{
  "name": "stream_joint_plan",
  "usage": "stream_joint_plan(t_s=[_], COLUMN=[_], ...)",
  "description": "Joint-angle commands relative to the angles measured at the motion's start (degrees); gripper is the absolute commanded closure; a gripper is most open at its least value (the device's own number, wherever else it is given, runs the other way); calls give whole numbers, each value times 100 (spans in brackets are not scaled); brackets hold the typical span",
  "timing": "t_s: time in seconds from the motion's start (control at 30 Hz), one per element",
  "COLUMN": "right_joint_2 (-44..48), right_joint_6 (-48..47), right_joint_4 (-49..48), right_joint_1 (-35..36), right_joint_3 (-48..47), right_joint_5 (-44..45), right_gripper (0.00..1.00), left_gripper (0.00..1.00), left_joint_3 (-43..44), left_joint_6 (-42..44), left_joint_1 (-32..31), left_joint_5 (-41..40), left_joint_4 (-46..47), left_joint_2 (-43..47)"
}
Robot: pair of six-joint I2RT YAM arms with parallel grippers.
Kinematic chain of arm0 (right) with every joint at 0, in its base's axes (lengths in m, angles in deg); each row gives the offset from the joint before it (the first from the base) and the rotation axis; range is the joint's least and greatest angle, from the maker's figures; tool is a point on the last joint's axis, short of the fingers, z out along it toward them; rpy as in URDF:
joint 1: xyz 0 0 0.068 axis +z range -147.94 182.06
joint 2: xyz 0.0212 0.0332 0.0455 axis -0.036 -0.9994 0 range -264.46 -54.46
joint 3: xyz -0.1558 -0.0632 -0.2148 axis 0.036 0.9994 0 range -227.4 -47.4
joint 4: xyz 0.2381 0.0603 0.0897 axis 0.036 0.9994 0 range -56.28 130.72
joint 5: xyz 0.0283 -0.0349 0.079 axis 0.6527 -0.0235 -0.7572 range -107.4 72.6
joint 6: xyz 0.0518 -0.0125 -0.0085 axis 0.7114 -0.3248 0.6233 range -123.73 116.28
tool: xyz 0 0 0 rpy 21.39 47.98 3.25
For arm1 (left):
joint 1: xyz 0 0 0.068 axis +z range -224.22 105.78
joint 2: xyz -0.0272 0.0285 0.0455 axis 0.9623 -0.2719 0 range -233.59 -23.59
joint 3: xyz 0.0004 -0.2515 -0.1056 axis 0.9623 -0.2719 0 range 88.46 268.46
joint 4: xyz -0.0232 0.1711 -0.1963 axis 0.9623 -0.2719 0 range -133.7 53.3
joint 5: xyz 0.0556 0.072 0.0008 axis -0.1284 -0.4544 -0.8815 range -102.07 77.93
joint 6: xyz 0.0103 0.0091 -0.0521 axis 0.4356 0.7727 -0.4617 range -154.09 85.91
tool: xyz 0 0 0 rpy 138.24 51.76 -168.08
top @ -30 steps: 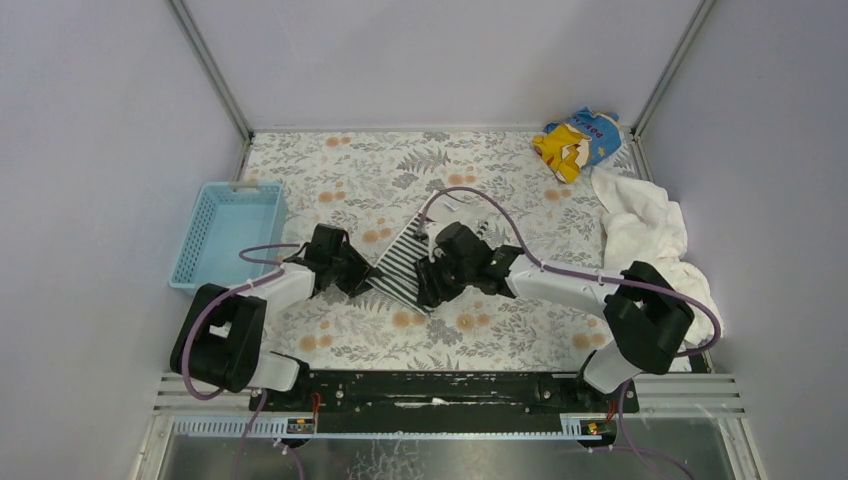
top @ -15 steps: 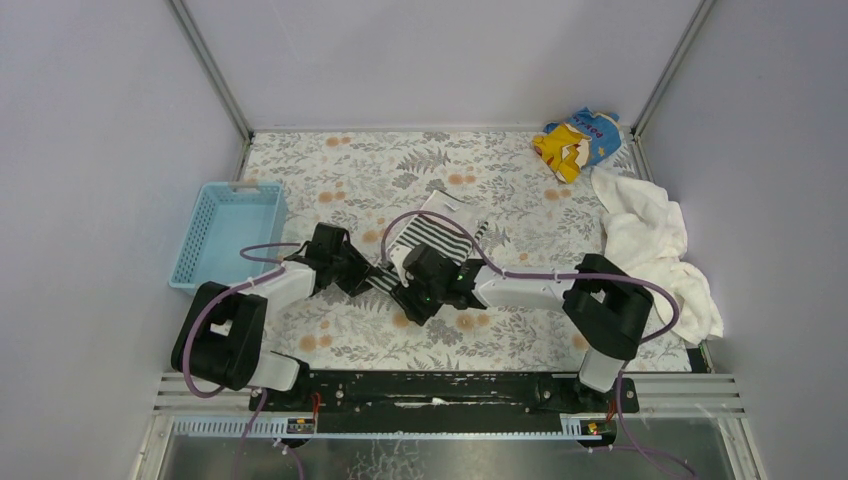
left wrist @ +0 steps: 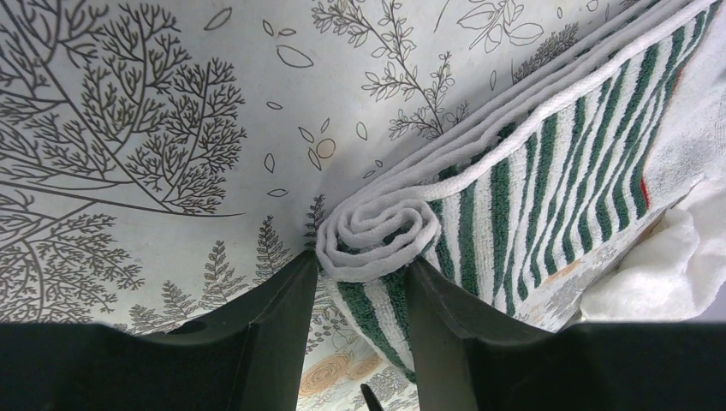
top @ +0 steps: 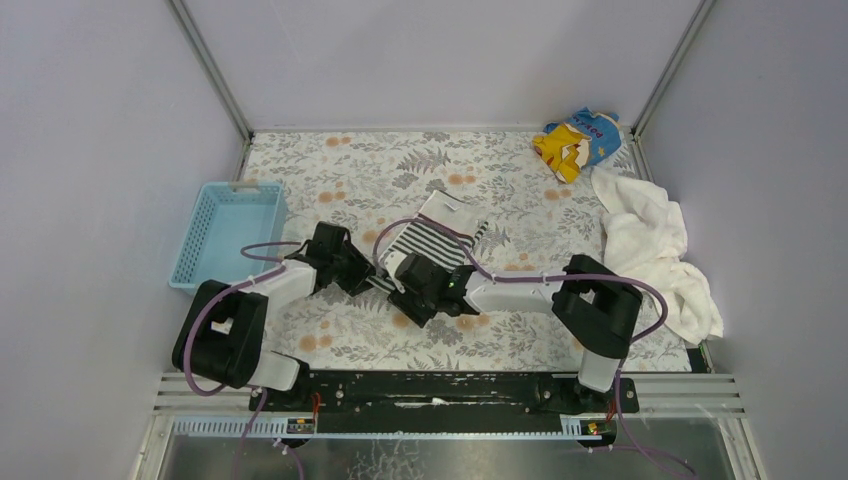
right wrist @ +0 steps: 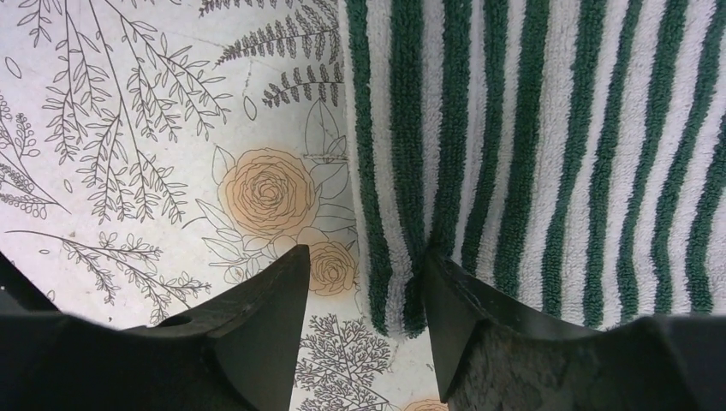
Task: Roll the towels
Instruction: Roll the towel at the center of the board.
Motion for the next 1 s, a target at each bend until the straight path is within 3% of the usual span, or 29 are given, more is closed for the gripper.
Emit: stream_joint_plan(t_s=[0.0,0.27,0.47,0.63,0.97], right_joint_2=[-220,-545,-815,-605,-377], right_joint_6=[-47,244,391,562,1220], right_joint_4=[580,1182,1565,1414,878], right_joint_1=[182,496,606,626,383], right_joint_3=[-39,-131,-393,-436,-600], right_joint_5=[620,1321,1632,941,-828], right_gripper=[43,49,74,99,100], left_gripper=[57,57,57,57,52], left_joint_3=[-174,-41,43,43,190], left_joint_6=[305,336,346,343,413], left_joint_1=[-13,-12,-4,58,112], left_joint_5=[-810,-898,-1114,-1279,-1246], left_joint_4=[-846,-972,-1225,-1463,-1718], left_joint_2=[-327,-421,-306,-19,427])
